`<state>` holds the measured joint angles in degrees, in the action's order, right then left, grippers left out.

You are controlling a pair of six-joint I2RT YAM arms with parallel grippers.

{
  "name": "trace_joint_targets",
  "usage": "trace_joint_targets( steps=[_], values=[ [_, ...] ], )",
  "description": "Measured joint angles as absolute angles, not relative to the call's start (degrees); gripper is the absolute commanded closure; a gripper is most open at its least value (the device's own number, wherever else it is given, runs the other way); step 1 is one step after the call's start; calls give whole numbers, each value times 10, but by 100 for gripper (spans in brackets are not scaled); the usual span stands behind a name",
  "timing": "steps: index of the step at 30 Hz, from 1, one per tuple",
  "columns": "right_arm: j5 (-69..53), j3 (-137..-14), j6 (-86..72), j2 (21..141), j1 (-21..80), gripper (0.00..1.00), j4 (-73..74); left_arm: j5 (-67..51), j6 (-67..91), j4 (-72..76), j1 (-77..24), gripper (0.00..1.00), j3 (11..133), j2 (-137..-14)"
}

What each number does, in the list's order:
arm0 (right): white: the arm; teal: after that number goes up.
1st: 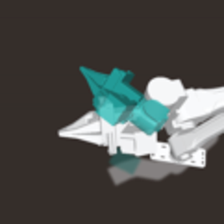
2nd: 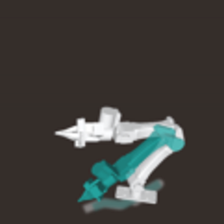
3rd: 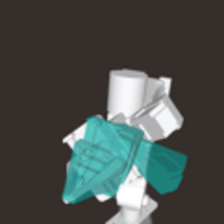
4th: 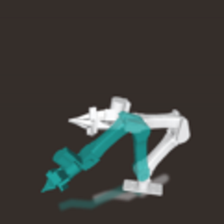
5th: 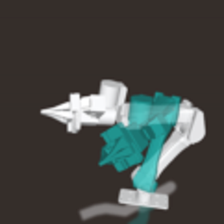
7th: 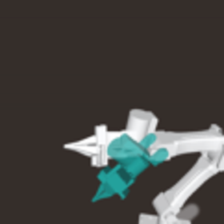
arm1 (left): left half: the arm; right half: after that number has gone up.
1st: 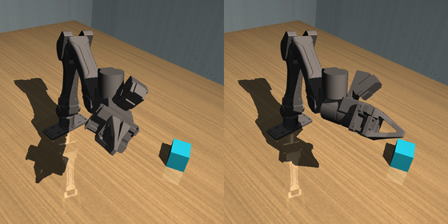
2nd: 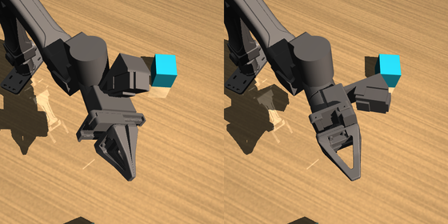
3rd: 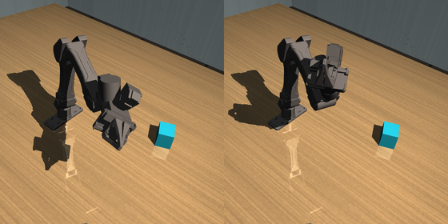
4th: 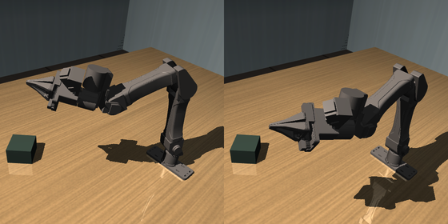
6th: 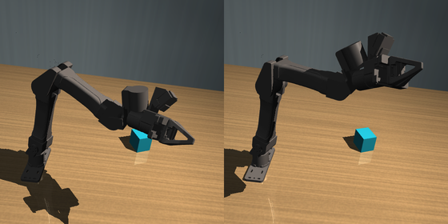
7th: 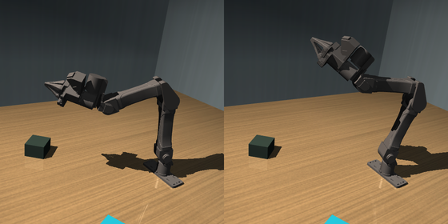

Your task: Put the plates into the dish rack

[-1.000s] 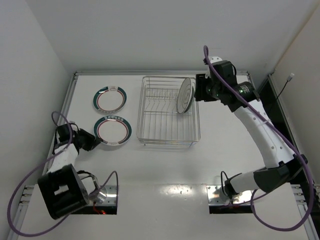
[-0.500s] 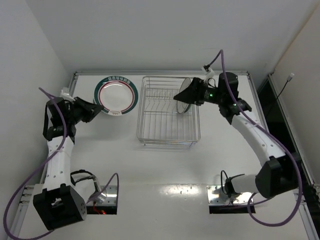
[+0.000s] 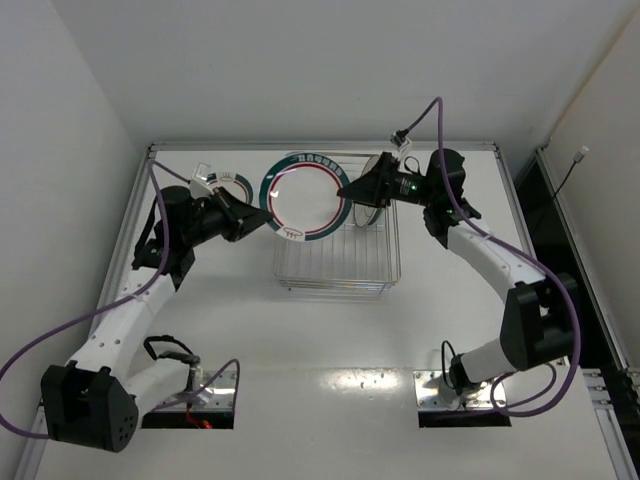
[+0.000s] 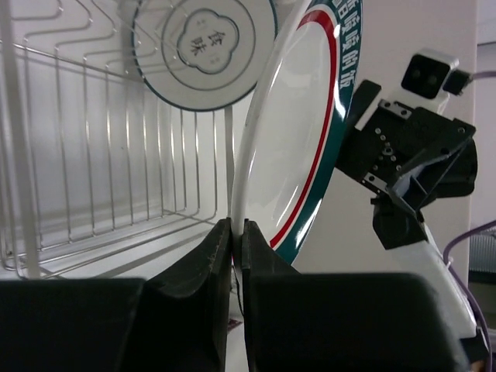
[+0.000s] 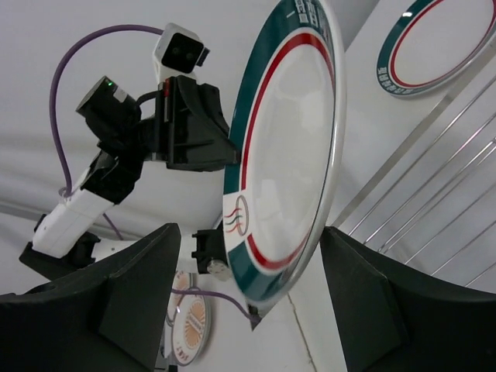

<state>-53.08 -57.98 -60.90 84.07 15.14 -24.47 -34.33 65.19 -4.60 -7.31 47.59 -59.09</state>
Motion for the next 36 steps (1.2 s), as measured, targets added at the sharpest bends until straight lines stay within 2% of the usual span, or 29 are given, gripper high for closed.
trace_joint_targets(
  steps=[4, 6, 7, 8, 10, 11, 12, 14, 16, 21, 26, 31, 36],
  values=[
    [-532, -580, -615, 861, 151, 32, -250, -330, 669, -27, -115, 100, 476, -606],
    [-532, -580, -615, 870, 151, 53, -251, -323, 674, -23, -136, 100, 478, -612],
    [-531, -580, -615, 873, 151, 71, -251, -319, 676, -20, -145, 100, 480, -615],
    [-532, -580, -615, 874, 151, 100, -251, -316, 678, -18, -154, 100, 482, -618],
    [-507, -580, -609, 876, 150, 100, -243, -318, 681, -9, -166, 99, 489, -623],
    [-500, -578, -610, 877, 146, 100, -232, -314, 674, -8, -173, 90, 499, -623],
    [-501, -578, -613, 877, 142, 100, -223, -310, 665, -13, -176, 54, 508, -625],
    [-480, -583, -584, 860, 140, 100, -180, -311, 649, -21, -174, 26, 517, -636],
    [-431, -605, -531, 839, 140, 100, -87, -316, 627, -48, -163, 19, 533, -652],
    [-160, -780, -399, 828, 175, 100, 173, -269, 508, -206, -122, 12, 621, -716],
    [50, -905, -328, 857, 212, 100, 297, -189, 414, -322, -75, 12, 654, -724],
    [193, -950, -285, 940, 238, 100, 380, -136, 364, -372, -31, 12, 648, -722],
    [251, -994, -261, 1028, 254, 100, 416, -116, 333, -379, 1, 12, 604, -718]
  ],
)
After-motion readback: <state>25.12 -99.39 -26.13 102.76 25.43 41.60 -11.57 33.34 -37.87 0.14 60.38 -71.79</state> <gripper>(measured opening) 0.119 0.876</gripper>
